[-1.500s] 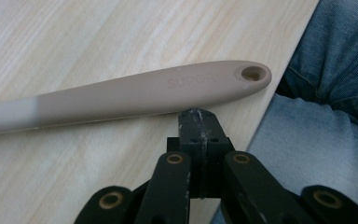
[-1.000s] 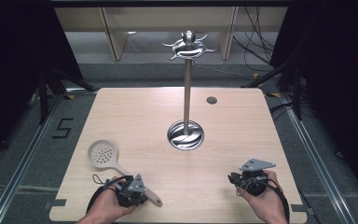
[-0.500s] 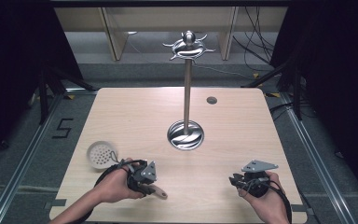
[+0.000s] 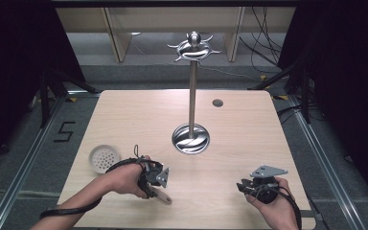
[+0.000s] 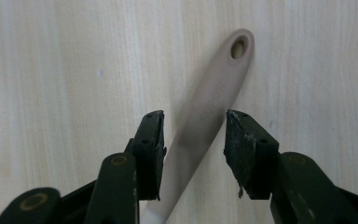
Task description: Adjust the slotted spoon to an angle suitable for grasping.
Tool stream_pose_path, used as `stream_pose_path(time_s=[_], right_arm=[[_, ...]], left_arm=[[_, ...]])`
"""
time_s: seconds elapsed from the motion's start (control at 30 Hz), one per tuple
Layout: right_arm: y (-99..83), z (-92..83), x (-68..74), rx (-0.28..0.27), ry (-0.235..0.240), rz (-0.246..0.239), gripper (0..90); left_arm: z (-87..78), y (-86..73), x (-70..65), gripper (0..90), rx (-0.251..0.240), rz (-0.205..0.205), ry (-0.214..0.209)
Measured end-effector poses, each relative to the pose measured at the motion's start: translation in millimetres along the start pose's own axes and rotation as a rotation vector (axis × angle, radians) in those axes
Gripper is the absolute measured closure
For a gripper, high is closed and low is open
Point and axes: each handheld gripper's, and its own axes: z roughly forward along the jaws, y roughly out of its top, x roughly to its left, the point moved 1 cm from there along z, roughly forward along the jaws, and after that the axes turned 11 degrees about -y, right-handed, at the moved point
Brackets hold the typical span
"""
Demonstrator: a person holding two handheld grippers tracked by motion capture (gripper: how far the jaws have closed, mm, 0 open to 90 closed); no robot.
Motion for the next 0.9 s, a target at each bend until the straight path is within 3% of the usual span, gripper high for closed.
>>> stream_pose_path(time_s=[0.03,0.07,0.1,0.27,0.37,0.4,0.43,0.7,0.77,0.87,0.9], right_arm=[[-0.1,0.1,-0.1,-0.001,-0.002,-0.002,71.9],[-0.1,0.1,-0.1,-0.001,-0.002,-0.002,71.8],[-0.1,0.3,0.0,0.000,-0.001,-0.004,71.7],[-0.1,0.3,-0.2,-0.003,0.001,-0.005,71.4],[0.0,0.4,-0.1,-0.004,0.002,0.000,71.3],[-0.1,0.4,-0.1,-0.003,0.004,0.002,71.2],[-0.2,0.5,-0.1,-0.001,0.003,0.001,71.1],[-0.5,1.1,-0.2,0.001,0.007,0.001,70.5],[-1.0,2.4,-1.1,-0.007,0.005,-0.018,70.4],[-0.9,3.2,-1.7,-0.010,0.009,-0.031,70.1],[-0.9,2.9,-1.5,-0.006,0.009,-0.028,70.1]], left_arm=[[0.9,0.5,-0.1,56.2,0.005,0.006,-0.005],[3.7,1.1,-1.8,55.6,-0.024,-0.012,-0.010],[2.5,1.6,0.1,55.3,0.012,0.017,-0.010],[8.0,2.3,2.6,55.3,0.040,0.033,-0.027],[12.4,1.0,5.7,55.3,0.048,0.031,-0.037],[15.3,0.4,4.9,55.7,0.020,0.006,-0.040],[14.3,0.3,7.5,56.0,0.056,0.032,-0.039],[16.7,1.3,10.9,59.0,0.078,0.045,-0.061],[17.5,2.5,10.1,59.8,0.080,0.045,-0.066],[17.8,5.4,9.8,60.9,0.112,0.072,-0.068],[17.4,6.7,10.1,61.6,0.139,0.102,-0.065]])
